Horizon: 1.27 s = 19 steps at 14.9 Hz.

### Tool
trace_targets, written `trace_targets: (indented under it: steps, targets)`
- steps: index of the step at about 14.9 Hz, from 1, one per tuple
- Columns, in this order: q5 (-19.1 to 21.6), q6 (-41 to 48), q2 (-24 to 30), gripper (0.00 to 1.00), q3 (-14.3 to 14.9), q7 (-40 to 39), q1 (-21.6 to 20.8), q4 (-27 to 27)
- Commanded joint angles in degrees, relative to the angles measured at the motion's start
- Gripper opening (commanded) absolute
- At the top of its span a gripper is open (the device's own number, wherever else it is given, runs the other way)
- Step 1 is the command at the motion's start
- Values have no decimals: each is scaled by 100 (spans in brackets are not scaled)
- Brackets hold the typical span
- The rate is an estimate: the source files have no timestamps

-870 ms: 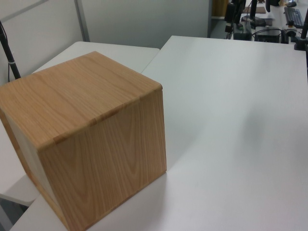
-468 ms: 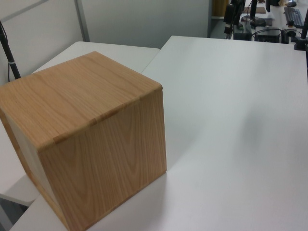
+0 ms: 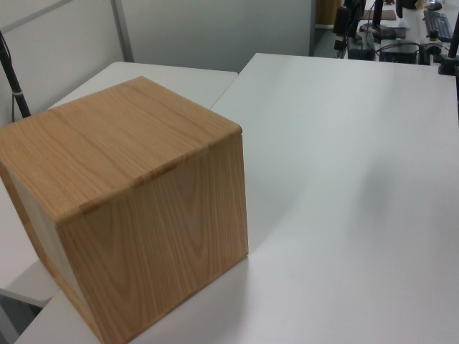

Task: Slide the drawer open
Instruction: 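Move the open gripper from above the table toward the drawer's black handle, then lower the gripper onto the black bar handle and close on it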

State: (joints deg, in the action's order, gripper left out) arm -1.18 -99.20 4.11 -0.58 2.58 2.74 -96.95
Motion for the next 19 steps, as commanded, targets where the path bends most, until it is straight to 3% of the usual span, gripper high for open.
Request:
trace_targets:
  steps: [1,6,8,10,14,19]
  targets:
    - [101,32,37,100,110,-109,-107,-70]
    - [83,-20,-191,100,40,-742,-124,-52]
    - [162,-64,-287,100,-56,-270,-150,96]
    - [573,-82,-533,100,-66,319,-264,429]
    - [1339,-292,-1174,100,-83,690,-553,1062]
    - [1664,-2073,-1719,94,-92,2419,-1239,1152]
